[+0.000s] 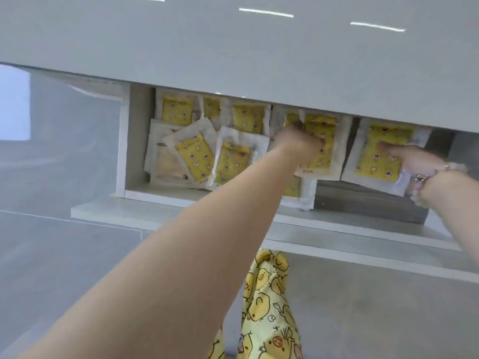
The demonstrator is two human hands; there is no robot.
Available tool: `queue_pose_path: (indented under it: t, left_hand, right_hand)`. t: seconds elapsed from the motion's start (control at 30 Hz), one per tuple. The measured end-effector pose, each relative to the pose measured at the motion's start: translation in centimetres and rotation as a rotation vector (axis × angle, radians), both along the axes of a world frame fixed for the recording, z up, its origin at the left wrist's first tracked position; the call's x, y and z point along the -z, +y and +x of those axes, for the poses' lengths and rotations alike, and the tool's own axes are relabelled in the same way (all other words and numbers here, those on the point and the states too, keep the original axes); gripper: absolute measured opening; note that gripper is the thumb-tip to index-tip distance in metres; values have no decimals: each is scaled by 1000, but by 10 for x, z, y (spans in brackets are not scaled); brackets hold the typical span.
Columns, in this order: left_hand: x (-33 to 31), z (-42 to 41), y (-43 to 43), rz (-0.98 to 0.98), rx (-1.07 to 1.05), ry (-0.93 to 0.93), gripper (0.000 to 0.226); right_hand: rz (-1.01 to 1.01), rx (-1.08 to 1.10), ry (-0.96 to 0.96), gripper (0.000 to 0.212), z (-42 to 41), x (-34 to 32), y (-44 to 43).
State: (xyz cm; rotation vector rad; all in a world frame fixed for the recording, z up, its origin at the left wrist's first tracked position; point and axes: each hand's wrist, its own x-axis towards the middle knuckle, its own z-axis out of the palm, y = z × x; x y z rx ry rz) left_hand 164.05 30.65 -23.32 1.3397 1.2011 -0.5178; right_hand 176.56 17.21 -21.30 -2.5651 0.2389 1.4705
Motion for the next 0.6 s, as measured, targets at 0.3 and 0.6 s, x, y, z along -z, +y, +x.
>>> queue_pose_path:
  t: [0.3,0.6]
  left_hand:
    - [49,38,-34,227,118,-15,32]
    - [39,49,-52,466,33,37,32]
  right_hand:
    - [-12,35,-47,54,19,42,-23]
    - [47,268,-166,70,14,60,-35]
